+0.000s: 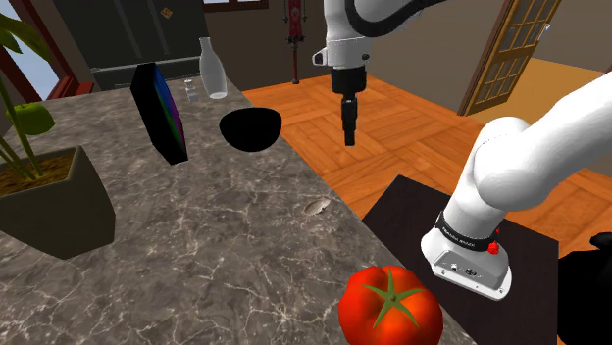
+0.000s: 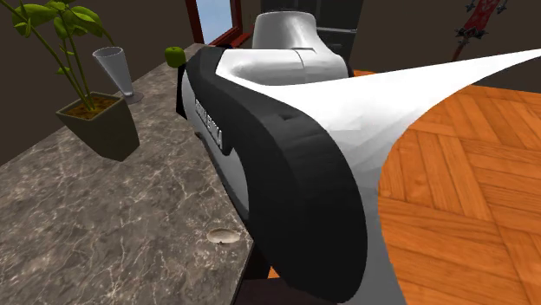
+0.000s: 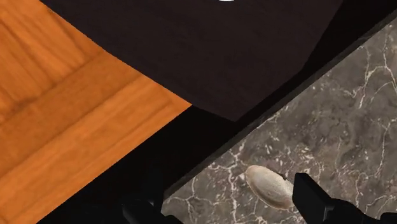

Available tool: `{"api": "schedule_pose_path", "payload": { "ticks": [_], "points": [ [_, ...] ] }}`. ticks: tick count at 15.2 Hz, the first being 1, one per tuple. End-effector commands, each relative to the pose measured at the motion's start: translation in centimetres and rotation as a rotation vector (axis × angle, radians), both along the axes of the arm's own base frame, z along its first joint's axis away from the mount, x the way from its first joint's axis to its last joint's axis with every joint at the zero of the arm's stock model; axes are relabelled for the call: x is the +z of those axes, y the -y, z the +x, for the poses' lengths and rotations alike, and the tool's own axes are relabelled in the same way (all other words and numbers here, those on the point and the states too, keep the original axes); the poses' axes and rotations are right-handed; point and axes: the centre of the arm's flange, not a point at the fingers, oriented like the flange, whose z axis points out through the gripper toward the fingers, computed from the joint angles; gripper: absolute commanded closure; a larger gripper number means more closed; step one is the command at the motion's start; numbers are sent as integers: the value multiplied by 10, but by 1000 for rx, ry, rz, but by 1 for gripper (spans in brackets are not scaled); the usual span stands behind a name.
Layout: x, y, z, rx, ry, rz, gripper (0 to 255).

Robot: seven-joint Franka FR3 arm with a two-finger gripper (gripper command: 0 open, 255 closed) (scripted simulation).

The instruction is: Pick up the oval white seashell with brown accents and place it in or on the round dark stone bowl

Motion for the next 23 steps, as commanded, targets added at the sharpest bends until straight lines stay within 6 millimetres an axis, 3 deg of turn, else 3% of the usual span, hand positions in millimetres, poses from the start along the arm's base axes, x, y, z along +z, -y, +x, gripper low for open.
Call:
{"api": "schedule_pose_path", "payload": {
  "ticks": [1, 6, 12, 19, 23],
  "points": [
    [-18, -22, 5, 94, 17, 6, 0],
    [-56, -79, 8, 322, 55, 18, 0],
    [-99, -145, -3, 589, 100, 33, 0],
    [-136, -145, -7, 589, 100, 33, 0],
    [-139, -145, -7, 589, 100, 33, 0]
  ]
}}
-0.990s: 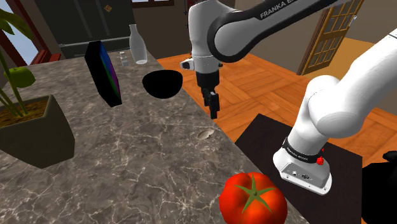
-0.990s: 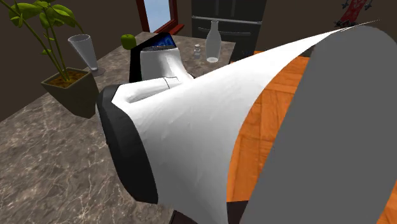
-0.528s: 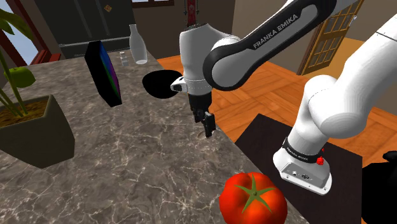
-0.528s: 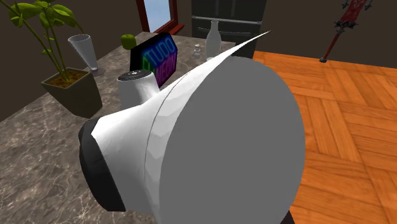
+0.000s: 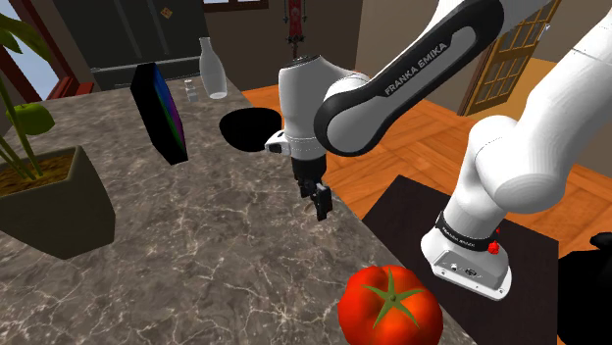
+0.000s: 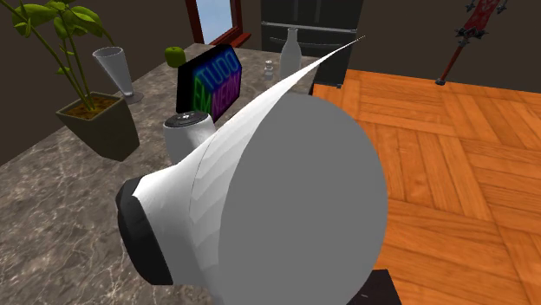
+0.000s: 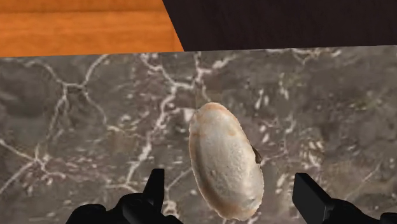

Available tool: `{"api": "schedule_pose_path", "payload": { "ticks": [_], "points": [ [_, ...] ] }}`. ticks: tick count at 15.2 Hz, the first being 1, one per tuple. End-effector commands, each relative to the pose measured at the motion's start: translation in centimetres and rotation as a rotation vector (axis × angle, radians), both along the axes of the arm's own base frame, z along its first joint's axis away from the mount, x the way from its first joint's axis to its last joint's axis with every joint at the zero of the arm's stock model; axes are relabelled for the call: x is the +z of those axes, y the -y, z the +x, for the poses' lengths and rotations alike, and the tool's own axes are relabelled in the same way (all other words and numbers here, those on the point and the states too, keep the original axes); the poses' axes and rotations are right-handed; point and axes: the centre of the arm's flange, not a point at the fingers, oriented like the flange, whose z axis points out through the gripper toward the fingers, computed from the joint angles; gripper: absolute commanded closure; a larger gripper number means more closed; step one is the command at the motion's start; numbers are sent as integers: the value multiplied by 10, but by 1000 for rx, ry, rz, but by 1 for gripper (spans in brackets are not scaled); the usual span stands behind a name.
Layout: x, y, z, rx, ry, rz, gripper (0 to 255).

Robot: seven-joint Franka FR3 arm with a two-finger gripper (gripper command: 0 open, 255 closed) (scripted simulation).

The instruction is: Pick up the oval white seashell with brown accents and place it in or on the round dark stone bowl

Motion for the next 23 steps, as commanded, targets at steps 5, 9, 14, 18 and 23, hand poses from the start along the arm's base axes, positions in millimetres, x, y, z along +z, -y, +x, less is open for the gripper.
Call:
{"api": "schedule_pose_path", "payload": {
  "ticks": [5, 9, 14, 18, 23],
  "points": [
    [-1, 0, 0, 0, 0, 0, 255],
    [-1, 0, 0, 0, 0, 0, 255],
    [-1, 0, 0, 0, 0, 0, 255],
    [20, 0, 0, 0, 0, 0, 255],
    [47, 0, 0, 0, 0, 0, 255]
  ]
}}
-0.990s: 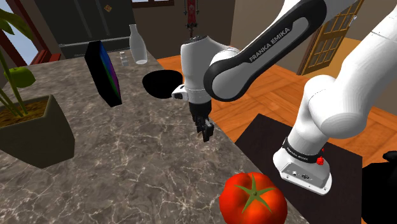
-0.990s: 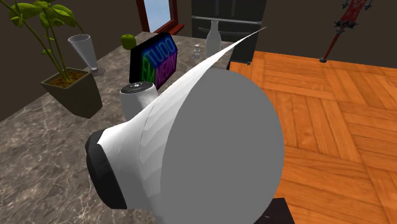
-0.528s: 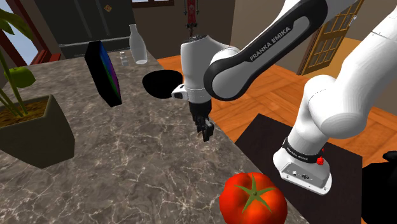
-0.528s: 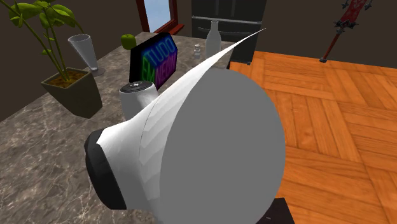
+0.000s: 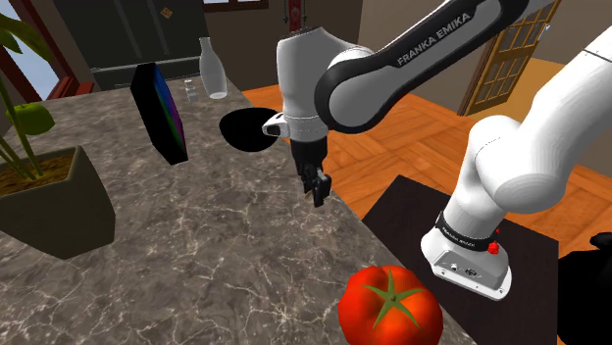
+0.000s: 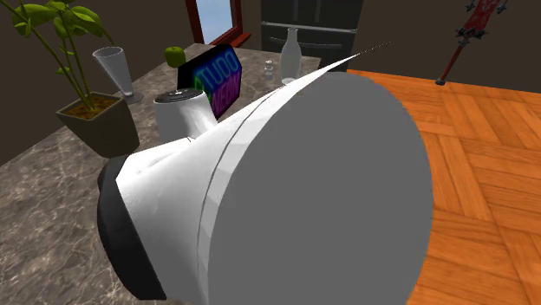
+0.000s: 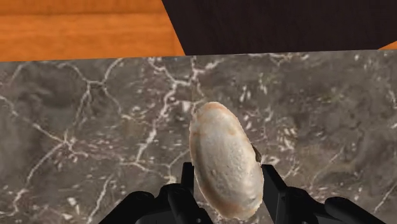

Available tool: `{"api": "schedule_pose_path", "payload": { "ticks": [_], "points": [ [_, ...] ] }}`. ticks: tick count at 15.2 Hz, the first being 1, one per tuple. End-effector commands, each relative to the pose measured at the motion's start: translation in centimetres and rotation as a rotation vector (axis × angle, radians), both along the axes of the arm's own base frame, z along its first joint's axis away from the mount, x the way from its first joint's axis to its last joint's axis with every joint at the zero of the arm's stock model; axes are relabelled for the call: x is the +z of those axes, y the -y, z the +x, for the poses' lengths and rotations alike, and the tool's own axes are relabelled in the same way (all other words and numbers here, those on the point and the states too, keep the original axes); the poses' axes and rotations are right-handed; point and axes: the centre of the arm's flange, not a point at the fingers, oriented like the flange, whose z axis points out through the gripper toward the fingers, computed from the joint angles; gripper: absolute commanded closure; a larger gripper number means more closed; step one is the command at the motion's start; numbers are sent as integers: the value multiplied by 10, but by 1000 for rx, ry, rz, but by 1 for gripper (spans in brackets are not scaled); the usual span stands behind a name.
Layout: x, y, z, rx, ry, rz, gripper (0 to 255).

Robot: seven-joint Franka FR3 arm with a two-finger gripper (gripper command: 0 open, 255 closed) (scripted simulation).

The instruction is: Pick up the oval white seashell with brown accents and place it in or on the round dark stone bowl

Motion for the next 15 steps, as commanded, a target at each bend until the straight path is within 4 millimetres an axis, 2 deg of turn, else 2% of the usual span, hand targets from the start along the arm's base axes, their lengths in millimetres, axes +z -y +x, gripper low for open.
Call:
{"api": "schedule_pose_path", "payload": {
  "ticks": [1, 15],
  "points": [
    [10, 0, 0, 0, -1, 0, 255],
    [84, 0, 0, 0, -1, 0, 255]
  ]
}}
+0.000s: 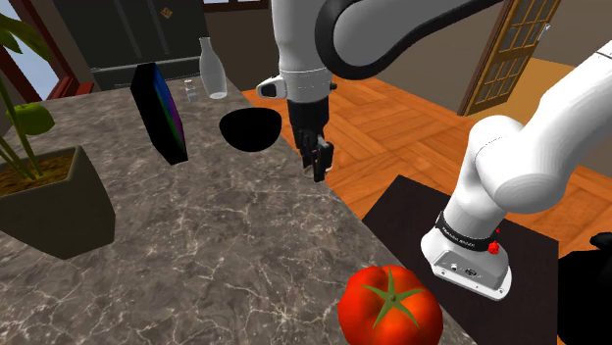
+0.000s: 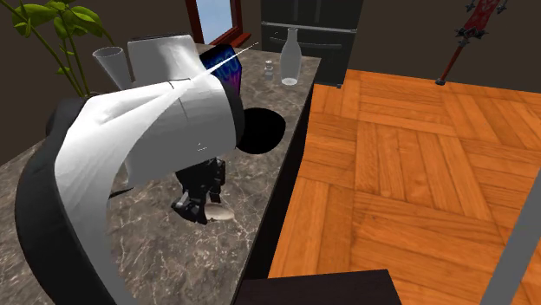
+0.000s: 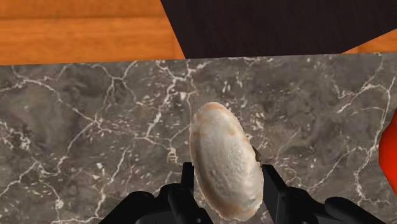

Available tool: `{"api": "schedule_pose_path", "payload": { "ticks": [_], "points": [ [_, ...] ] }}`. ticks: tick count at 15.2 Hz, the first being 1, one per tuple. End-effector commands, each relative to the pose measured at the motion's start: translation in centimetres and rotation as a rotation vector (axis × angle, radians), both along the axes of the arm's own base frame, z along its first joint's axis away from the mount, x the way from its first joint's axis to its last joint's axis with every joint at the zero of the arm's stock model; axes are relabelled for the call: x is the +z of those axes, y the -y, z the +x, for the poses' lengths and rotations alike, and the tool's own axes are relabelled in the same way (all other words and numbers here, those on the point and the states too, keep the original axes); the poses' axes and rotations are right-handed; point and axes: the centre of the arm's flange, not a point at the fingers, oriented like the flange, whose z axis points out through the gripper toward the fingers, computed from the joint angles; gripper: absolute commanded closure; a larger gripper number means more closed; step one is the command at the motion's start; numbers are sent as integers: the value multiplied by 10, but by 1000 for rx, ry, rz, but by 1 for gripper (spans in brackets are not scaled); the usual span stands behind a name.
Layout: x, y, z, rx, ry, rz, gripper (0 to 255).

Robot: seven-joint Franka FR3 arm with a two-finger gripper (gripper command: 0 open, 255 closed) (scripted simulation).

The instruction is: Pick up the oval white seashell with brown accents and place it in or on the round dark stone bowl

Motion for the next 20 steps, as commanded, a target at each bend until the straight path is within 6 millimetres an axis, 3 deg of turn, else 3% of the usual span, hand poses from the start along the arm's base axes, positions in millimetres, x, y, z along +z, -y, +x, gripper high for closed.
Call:
{"api": "schedule_pose_path", "payload": {
  "ticks": [1, 9, 20],
  "points": [
    [11, 1, -1, 0, 0, 0, 255],
    [49, 1, -1, 0, 0, 0, 255],
    [51, 40, 139, 0, 0, 0, 255]
  ]
}}
